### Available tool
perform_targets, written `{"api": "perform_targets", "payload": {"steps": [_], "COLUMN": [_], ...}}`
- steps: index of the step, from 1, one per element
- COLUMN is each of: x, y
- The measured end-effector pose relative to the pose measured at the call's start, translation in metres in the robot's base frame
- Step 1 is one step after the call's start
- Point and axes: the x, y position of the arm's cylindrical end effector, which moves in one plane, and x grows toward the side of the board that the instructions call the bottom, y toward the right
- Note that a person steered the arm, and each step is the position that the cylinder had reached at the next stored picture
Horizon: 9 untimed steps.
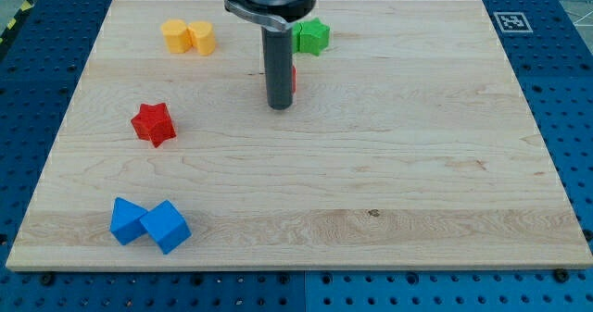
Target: Push the red circle between the green circle and the yellow heart
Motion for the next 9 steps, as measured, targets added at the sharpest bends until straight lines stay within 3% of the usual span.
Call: {"api": "perform_targets", "payload": {"steps": [1,3,4,6,9], "x": [0.003,0.028,0.012,-0.046,-0.026], "y": [-0.009,0.041,0.048,0.009,-0.012]}}
